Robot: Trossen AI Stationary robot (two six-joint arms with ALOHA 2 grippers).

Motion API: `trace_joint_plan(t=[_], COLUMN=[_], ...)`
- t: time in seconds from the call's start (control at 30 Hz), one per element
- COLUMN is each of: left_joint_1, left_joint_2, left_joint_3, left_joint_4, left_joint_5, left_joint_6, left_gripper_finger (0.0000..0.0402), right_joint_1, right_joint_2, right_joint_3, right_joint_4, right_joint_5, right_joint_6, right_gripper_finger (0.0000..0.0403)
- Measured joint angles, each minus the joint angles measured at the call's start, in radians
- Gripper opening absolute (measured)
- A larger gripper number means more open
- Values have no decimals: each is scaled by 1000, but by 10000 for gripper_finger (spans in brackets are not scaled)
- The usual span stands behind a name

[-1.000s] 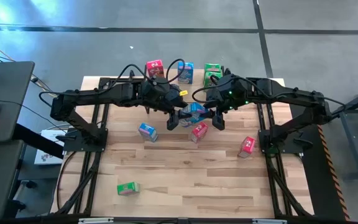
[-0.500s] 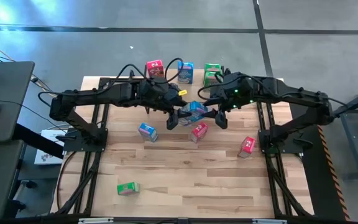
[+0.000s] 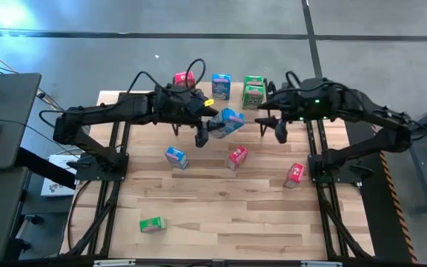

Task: Stack cereal on shelf
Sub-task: Put the right blue cereal box on the shelf aligned with the other blue cereal box

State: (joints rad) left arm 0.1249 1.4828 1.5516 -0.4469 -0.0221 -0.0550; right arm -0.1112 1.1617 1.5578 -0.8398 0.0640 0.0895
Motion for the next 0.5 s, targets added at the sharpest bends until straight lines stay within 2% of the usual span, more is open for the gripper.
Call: trace_joint_plan(t=[0.2, 0.5], left_joint_1=[2, 21], left_joint_2=[-56, -131], left_joint_3=[-88, -351], left_joint_4=[95, 484], left_joint_5=[-24, -49], left_joint_6=[-10, -30], left_gripper_finger=[172, 172], right_joint_1=[0, 0], right_joint_2=[-49, -77], right_joint_3=[0, 0], right_joint_4=[7, 29], right_joint_5=[12, 14], right_joint_6=[7, 4], right_gripper_finger=[216, 216])
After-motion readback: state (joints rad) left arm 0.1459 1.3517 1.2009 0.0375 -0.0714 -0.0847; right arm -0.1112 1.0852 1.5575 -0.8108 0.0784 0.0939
